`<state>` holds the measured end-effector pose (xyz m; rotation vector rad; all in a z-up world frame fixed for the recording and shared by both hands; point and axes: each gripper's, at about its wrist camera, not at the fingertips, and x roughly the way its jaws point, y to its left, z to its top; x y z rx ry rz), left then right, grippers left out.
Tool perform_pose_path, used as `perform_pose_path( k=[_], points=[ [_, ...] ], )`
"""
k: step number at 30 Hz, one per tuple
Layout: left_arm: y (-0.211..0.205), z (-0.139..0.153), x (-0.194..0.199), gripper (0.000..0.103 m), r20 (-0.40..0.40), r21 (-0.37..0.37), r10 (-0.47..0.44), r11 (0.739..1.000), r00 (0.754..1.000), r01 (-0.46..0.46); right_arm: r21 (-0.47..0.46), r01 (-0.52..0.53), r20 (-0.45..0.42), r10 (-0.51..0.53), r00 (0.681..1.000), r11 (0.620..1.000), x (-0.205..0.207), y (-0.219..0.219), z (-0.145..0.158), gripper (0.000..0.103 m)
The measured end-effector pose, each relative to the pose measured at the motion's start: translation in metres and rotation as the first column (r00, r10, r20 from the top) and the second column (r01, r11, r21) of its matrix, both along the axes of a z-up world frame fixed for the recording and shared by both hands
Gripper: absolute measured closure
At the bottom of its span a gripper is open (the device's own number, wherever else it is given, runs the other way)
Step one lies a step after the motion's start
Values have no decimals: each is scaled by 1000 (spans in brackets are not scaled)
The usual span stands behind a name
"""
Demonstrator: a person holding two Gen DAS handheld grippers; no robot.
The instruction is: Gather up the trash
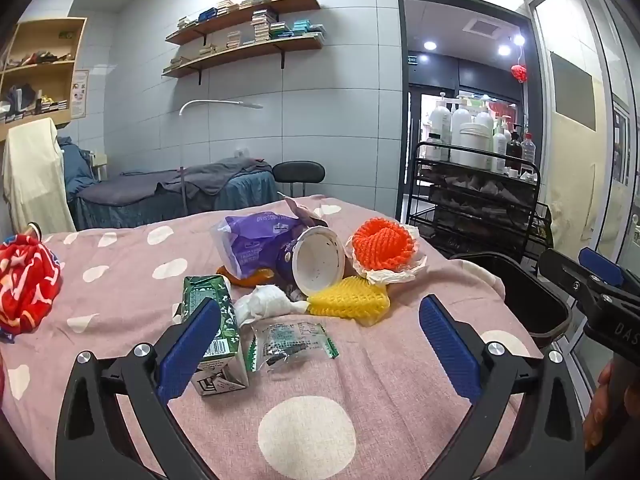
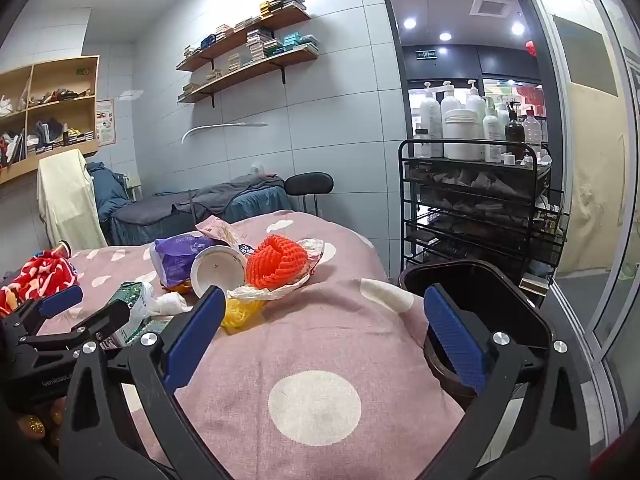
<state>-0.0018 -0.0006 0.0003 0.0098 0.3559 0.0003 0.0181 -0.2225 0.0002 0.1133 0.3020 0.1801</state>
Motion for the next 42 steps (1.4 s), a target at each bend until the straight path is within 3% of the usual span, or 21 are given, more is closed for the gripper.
perform_pose_path(
  k=[42],
  points=[
    [2, 7, -8, 5, 20, -22, -17, 1000, 1000, 17, -9, -24, -4, 24, 1000, 1000, -2, 8, 1, 5]
  ],
)
